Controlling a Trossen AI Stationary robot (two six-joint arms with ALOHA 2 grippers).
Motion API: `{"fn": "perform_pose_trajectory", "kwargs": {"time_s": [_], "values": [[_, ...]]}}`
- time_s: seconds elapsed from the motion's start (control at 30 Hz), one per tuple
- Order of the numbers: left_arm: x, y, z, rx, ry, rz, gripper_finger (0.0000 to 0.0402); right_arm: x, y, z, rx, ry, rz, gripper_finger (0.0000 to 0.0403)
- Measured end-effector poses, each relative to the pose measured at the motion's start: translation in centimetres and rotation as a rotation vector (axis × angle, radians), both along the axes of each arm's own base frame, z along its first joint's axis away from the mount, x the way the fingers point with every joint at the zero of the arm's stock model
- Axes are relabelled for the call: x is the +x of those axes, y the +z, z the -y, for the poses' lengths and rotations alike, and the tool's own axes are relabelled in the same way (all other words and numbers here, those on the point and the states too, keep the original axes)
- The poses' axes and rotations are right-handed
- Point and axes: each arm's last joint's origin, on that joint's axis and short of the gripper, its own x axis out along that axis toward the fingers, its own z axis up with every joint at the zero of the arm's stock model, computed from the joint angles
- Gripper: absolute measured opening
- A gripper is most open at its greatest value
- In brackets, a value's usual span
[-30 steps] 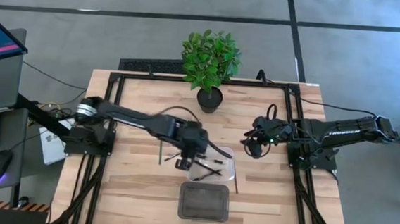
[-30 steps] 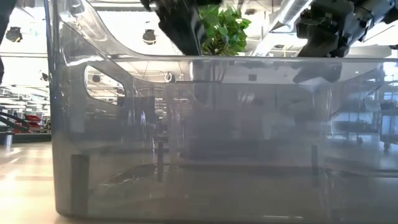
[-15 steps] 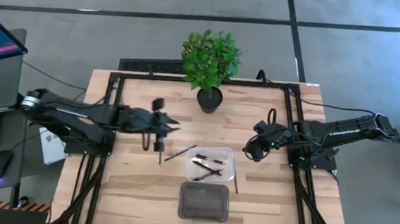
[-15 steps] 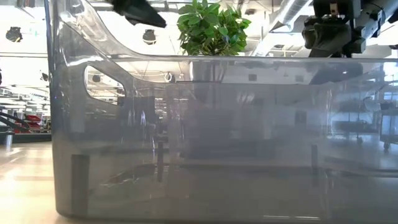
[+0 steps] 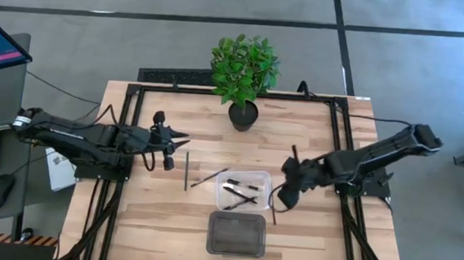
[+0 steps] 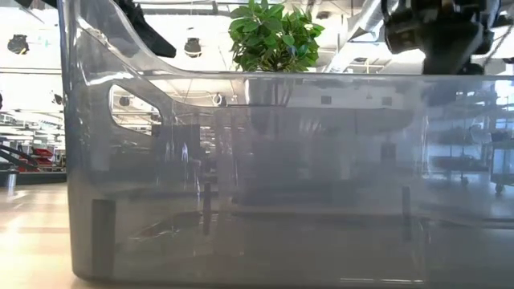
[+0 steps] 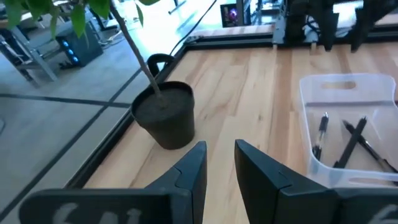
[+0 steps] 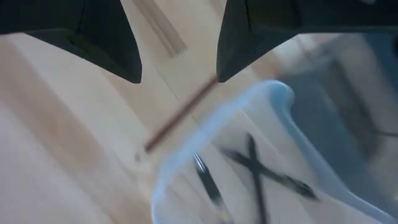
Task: Sort pens & pencils
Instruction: Put the brown pencil into the black bin
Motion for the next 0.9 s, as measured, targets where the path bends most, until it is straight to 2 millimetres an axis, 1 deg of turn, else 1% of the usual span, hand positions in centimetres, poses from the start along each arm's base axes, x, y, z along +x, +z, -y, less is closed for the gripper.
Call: {"fn": "perform_pose_trajectory", "kwargs": {"time_s": [0.07,0.17,0.27,0.37,0.47,0.53,0.7,0.9], "values": [[0.0,-0.1,0.0,0.003,-0.001,-0.004,0.0074,0.3,-0.8,-0.9,0.009,-0.018,-0.066,0.0228],[0.1,-0.1,0.0,0.007,-0.005,-0.011,0.0074,0.7,-1.6,-2.5,0.052,-0.037,-0.108,0.0228],[0.1,-0.1,0.0,0.015,-0.008,-0.014,0.0074,0.9,-2.1,-4.3,0.079,-0.043,-0.098,0.0228],[0.1,-0.2,0.0,0.018,-0.009,-0.018,0.0074,1.3,-2.6,-6.0,0.100,-0.033,-0.048,0.0228],[0.1,-0.2,0.0,0.018,-0.009,-0.019,0.0074,1.6,-3.8,-7.3,0.102,-0.033,-0.054,0.0228],[0.1,-0.2,0.0,0.018,-0.009,-0.018,0.0074,1.7,-4.8,-7.7,0.093,-0.045,-0.082,0.0229],[0.1,-0.2,0.0,0.017,-0.009,-0.018,0.0074,2.5,-6.8,-8.1,0.062,-0.064,-0.112,0.0228],[0.1,-0.2,0.0,0.001,-0.004,-0.013,0.0074,3.4,-8.3,-8.6,0.068,-0.070,-0.100,0.0228]]}}
